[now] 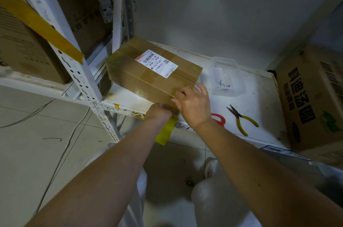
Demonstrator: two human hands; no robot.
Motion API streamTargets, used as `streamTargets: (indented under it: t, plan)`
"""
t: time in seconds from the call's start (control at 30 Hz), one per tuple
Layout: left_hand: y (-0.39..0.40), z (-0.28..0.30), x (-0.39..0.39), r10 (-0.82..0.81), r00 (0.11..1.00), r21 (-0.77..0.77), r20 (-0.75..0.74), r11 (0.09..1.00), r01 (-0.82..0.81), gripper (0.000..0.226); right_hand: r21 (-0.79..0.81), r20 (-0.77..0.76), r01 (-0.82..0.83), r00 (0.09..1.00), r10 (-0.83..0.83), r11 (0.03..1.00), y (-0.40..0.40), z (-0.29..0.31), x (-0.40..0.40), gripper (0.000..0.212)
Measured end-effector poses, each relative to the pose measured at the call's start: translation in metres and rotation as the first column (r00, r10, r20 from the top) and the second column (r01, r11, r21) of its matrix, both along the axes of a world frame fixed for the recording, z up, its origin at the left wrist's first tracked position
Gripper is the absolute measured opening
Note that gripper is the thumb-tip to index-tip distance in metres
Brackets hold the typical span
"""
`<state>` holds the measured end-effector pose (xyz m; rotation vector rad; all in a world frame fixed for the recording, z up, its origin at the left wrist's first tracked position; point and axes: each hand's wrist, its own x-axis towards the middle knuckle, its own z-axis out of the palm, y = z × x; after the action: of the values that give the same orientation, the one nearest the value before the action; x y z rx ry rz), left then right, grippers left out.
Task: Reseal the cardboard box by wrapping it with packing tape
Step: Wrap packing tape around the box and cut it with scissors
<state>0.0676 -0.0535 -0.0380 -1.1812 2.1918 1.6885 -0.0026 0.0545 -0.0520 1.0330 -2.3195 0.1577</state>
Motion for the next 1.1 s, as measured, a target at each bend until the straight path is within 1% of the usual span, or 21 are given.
streamTargets:
  t: [0.07, 0.13, 0.3, 0.43, 0.5, 0.53, 0.57, 0.6, 0.67, 0.73, 0.77, 0.8, 0.83, 0.87, 0.9, 0.93, 0.97, 1.0, 1.03, 1.07, 1.1]
  plan:
    - [-0.001, -0.001, -0.001, -0.003, 1.0, 0.004, 0.003, 1.0, 0.003, 0.01, -0.021, -0.044, -0.01, 0.999, 0.009, 1.0, 0.004, -0.008, 0.002, 0.028]
    - [-0.003, -0.002, -0.001, -0.005, 1.0, 0.007, -0.001, 1.0, 0.005, 0.013, -0.011, -0.052, -0.001, 0.999, 0.0, 1.0, 0.007, -0.011, 0.004, 0.031]
    - [-0.003, -0.004, -0.001, -0.008, 1.0, 0.02, -0.021, 1.0, 0.008, 0.023, 0.028, 0.005, 0.073, 0.997, -0.073, 0.997, 0.009, -0.008, 0.003, 0.041]
    - [-0.001, -0.002, -0.001, -0.008, 1.0, 0.024, -0.025, 1.0, 0.009, 0.016, 0.048, 0.049, 0.151, 0.987, -0.153, 0.987, 0.001, -0.003, 0.007, 0.048]
    - [-0.001, 0.0, 0.001, -0.016, 0.999, 0.034, -0.036, 0.999, 0.018, 0.017, 0.043, 0.061, 0.157, 0.985, -0.16, 0.987, -0.002, -0.002, 0.008, 0.051]
    - [-0.001, 0.001, 0.002, -0.022, 0.999, 0.051, -0.041, 0.998, 0.024, 0.012, 0.042, 0.059, 0.15, 0.987, -0.153, 0.988, -0.001, -0.003, 0.008, 0.051]
    - [-0.001, 0.002, 0.003, -0.025, 0.999, 0.079, -0.043, 0.996, 0.028, 0.008, 0.047, 0.056, 0.138, 0.988, -0.141, 0.989, 0.001, -0.004, 0.007, 0.05]
    - [-0.001, 0.004, 0.004, -0.025, 0.999, 0.111, -0.044, 0.993, 0.03, 0.009, 0.048, 0.045, 0.118, 0.992, -0.12, 0.992, 0.003, -0.006, 0.007, 0.048]
    - [-0.002, 0.002, 0.004, -0.017, 0.999, 0.157, -0.04, 0.987, 0.023, 0.018, 0.062, 0.057, 0.101, 0.993, -0.105, 0.993, 0.006, -0.009, 0.008, 0.049]
    - [-0.003, -0.001, 0.003, 0.001, 0.999, 0.16, -0.037, 0.987, 0.005, 0.022, 0.054, 0.083, 0.091, 0.992, -0.095, 0.994, 0.007, -0.007, 0.007, 0.051]
    - [-0.003, -0.001, 0.002, 0.01, 0.999, 0.158, -0.038, 0.987, -0.004, 0.019, 0.041, 0.11, 0.076, 0.991, -0.08, 0.996, 0.007, -0.005, 0.007, 0.049]
    - [-0.002, -0.002, 0.001, 0.019, 0.999, 0.158, -0.039, 0.987, -0.012, 0.014, 0.001, 0.136, 0.05, 0.989, -0.05, 0.999, 0.008, 0.0, 0.006, 0.044]
    - [-0.002, -0.003, 0.0, 0.026, 0.999, 0.16, -0.038, 0.987, -0.02, 0.01, -0.044, 0.189, 0.034, 0.982, -0.025, 0.998, 0.011, 0.004, 0.006, 0.034]
    - [-0.002, -0.005, -0.001, 0.034, 0.999, 0.16, -0.036, 0.987, -0.028, 0.013, -0.096, 0.259, 0.056, 0.966, -0.029, 0.994, 0.017, 0.009, 0.005, 0.021]
    - [-0.002, -0.006, -0.001, 0.039, 0.999, 0.157, -0.032, 0.987, -0.033, 0.019, -0.14, 0.34, 0.137, 0.937, -0.082, 0.981, 0.026, 0.012, 0.005, 0.015]
    - [-0.002, -0.006, -0.002, 0.044, 0.999, 0.152, -0.027, 0.988, -0.04, 0.024, -0.175, 0.4, 0.251, 0.902, -0.164, 0.952, 0.037, 0.01, 0.004, 0.017]
    - [-0.002, -0.007, -0.002, 0.048, 0.999, 0.148, -0.021, 0.988, -0.044, 0.026, -0.166, 0.438, 0.365, 0.86, -0.263, 0.916, 0.05, 0.007, 0.002, 0.017]
    - [-0.002, -0.007, -0.002, 0.048, 0.999, 0.146, -0.019, 0.988, -0.045, 0.026, -0.088, 0.477, 0.443, 0.805, -0.353, 0.892, 0.063, 0.001, 0.001, 0.019]
    - [-0.003, -0.007, -0.002, 0.038, 0.999, 0.146, -0.017, 0.989, -0.036, 0.026, 0.057, 0.498, 0.466, 0.753, -0.43, 0.883, 0.075, -0.006, 0.001, 0.026]
    - [-0.003, -0.006, -0.002, 0.026, 1.0, 0.141, -0.016, 0.99, -0.023, 0.026, 0.221, 0.504, 0.427, 0.72, -0.477, 0.877, 0.085, -0.014, 0.002, 0.033]
    - [-0.004, -0.007, -0.002, 0.012, 1.0, 0.134, -0.017, 0.991, -0.009, 0.026, 0.34, 0.501, 0.36, 0.713, -0.492, 0.869, 0.091, -0.021, 0.004, 0.038]
